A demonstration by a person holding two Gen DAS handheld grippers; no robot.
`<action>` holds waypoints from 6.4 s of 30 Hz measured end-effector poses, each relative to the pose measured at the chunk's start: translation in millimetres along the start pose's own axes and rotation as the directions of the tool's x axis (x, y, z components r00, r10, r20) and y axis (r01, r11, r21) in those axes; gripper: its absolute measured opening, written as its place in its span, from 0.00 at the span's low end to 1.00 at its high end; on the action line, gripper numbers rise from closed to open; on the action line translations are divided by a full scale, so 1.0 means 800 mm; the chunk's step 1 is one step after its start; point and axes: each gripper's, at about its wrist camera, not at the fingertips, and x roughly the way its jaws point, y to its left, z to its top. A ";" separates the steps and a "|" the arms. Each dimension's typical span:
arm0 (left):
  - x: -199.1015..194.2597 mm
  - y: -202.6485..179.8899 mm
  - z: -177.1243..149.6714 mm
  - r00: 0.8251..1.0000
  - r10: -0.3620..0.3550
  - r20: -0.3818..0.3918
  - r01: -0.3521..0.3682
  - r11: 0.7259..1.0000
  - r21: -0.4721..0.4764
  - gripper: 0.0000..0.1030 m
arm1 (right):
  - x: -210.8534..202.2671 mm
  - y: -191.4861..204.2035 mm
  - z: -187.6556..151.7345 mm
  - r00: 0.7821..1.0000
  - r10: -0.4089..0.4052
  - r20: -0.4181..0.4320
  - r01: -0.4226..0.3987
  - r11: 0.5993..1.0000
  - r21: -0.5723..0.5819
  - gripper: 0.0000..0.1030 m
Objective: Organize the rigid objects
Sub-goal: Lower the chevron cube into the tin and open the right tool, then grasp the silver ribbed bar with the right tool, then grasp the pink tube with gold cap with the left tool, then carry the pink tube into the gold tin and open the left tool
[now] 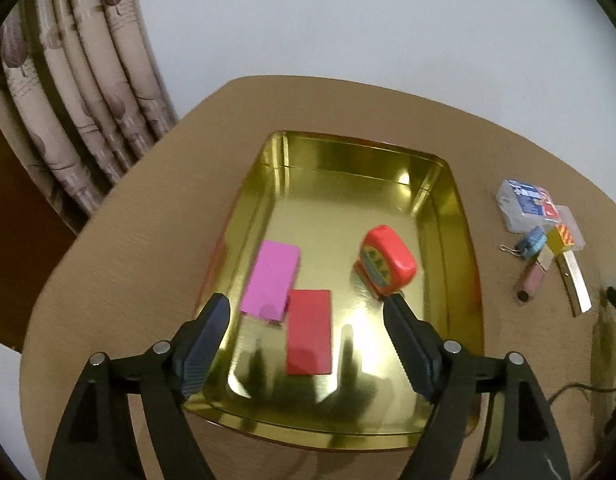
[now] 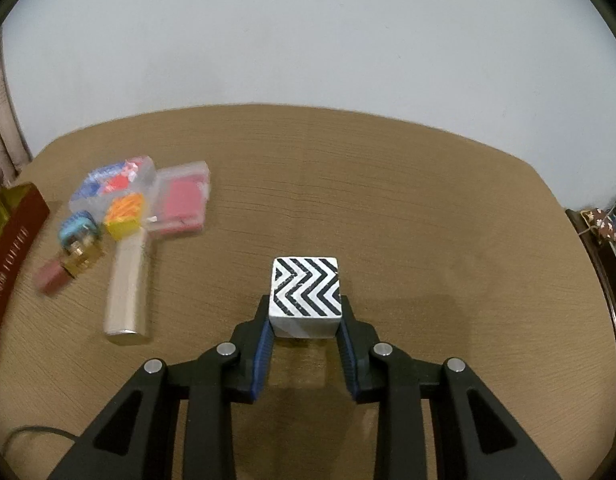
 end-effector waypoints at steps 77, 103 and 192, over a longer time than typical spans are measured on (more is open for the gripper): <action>-0.013 0.078 0.019 0.999 0.012 0.031 -0.008 0.988 -0.152 0.85 | -0.069 0.224 0.026 0.939 0.336 -0.073 -0.343 0.911 -0.228 0.38; -0.025 -0.110 -0.006 0.985 -0.171 0.009 0.163 0.951 0.262 0.86 | 0.023 0.108 0.002 0.979 0.202 -0.017 -0.202 0.963 -0.180 0.29; -0.003 -0.106 0.033 0.993 -0.110 -0.034 0.113 0.982 0.153 0.17 | 0.020 0.041 -0.019 0.992 0.126 -0.010 -0.126 0.985 -0.118 0.29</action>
